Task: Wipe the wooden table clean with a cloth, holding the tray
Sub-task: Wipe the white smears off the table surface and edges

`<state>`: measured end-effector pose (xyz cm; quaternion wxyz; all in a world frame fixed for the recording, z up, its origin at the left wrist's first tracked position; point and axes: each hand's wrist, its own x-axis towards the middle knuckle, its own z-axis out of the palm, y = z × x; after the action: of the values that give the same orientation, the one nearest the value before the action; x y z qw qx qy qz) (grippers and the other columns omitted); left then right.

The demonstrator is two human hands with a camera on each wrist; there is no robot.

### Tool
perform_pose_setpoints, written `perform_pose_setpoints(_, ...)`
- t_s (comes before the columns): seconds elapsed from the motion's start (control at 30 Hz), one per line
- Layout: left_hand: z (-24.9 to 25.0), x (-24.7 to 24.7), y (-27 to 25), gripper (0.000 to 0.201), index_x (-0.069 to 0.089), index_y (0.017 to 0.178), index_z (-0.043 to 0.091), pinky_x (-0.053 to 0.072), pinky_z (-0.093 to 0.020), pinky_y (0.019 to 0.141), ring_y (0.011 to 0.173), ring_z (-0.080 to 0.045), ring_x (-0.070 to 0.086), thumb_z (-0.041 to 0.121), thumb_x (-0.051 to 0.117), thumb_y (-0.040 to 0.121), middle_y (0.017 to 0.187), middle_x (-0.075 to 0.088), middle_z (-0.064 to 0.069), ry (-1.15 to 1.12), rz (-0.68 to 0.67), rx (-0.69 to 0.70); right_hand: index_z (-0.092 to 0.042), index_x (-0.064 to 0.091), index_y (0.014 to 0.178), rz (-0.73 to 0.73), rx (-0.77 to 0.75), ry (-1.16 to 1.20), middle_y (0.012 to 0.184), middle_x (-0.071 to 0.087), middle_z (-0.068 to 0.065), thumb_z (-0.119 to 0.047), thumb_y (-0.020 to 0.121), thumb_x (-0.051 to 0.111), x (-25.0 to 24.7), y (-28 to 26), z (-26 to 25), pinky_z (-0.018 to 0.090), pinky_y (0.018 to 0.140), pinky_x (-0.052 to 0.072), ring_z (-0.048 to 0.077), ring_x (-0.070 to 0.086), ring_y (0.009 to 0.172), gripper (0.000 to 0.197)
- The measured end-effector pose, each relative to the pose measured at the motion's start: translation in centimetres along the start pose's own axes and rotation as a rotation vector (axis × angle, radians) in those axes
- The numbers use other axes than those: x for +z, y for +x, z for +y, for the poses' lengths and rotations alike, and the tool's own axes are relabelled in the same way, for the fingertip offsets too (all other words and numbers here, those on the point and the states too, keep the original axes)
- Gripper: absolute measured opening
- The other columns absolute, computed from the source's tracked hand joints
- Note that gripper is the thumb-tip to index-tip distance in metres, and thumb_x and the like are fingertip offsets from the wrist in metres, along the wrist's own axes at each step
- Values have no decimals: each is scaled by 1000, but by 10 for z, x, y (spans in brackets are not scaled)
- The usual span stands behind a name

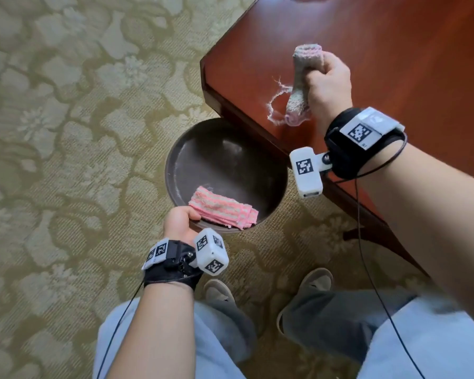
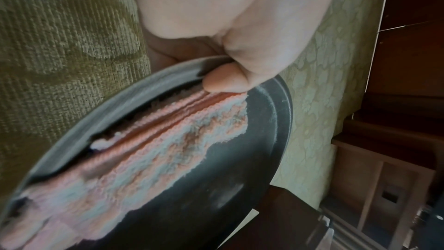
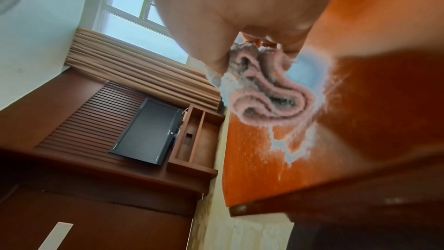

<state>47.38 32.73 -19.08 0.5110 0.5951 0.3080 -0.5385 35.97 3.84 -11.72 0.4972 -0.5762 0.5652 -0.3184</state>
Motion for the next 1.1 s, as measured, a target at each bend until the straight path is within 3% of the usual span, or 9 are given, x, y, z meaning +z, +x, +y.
perform_pose_setpoints(0.2, -3, 24, 20, 42, 34, 86, 21, 52, -31, 57, 74, -25, 53, 1, 45, 52, 94, 48, -10, 94, -97, 23, -24, 64, 80, 72, -36, -116, 81, 64, -4, -13, 61, 42, -28, 19, 9, 31, 70, 53, 14, 59, 78, 31)
perform_pose_setpoints(0.33, -8, 35, 38, 51, 44, 105, 12, 59, -43, 70, 94, -36, 65, -2, 41, 56, 111, 62, -18, 43, -168, 55, -19, 63, 78, 69, -116, -191, 79, 58, -3, -15, 56, 39, -43, 36, 27, 29, 68, 45, 11, 53, 76, 33)
perform_pose_setpoints(0.5, -4, 41, 47, 31, 44, 84, 10, 55, -32, 57, 78, -32, 62, -4, 35, 58, 95, 60, -13, 60, -233, 99, -27, 58, 52, 11, -112, -344, 60, 53, -12, -16, 64, 42, -53, 42, 24, 26, 62, 40, 15, 52, 71, 23)
perform_pose_setpoints(0.6, -5, 46, 53, 38, 45, 90, 7, 58, -36, 65, 84, -34, 62, -7, 34, 57, 101, 60, -17, 50, -268, 128, -14, 61, 72, -28, -174, -579, 77, 59, 7, -16, 83, 47, -58, 49, 21, 25, 66, 37, 24, 51, 78, 18)
perform_pose_setpoints(0.73, -5, 48, 51, 43, 47, 95, 4, 57, -40, 82, 87, -35, 63, -8, 33, 56, 101, 62, -18, 71, -276, 143, -9, 66, 94, -23, -215, -815, 94, 66, 14, -18, 90, 47, -60, 54, 25, 31, 76, 44, 30, 57, 88, 21)
perform_pose_setpoints(0.8, -2, 44, 55, 53, 46, 105, 5, 52, -44, 97, 99, -38, 62, -8, 36, 55, 111, 60, -19, 100, -263, 142, -9, 65, 95, -16, -195, -878, 96, 66, 15, -12, 88, 47, -59, 54, 28, 30, 73, 42, 29, 54, 83, 20)
perform_pose_setpoints(0.9, 4, 40, 59, 57, 45, 111, 6, 47, -46, 104, 105, -37, 58, -7, 37, 56, 114, 58, -19, 148, -269, 133, -10, 59, 89, -42, -177, -941, 100, 63, 17, -8, 85, 48, -58, 51, 29, 29, 72, 37, 30, 53, 86, 12)
perform_pose_setpoints(1.0, 7, 37, 58, 54, 44, 109, 5, 54, -42, 90, 103, -36, 57, -6, 38, 57, 115, 57, -19, 185, -322, 114, -14, 52, 82, -117, -122, -931, 97, 59, 17, -9, 84, 43, -54, 45, 25, 30, 65, 40, 31, 54, 79, 11)
perform_pose_setpoints(1.1, 9, 36, 57, 52, 44, 108, 5, 61, -37, 71, 100, -35, 60, -6, 38, 58, 113, 58, -20, 210, -346, 95, -18, 46, 77, -183, -91, -931, 99, 53, 11, 5, 70, 43, -49, 40, 24, 24, 36, 41, 32, 59, 70, 24)
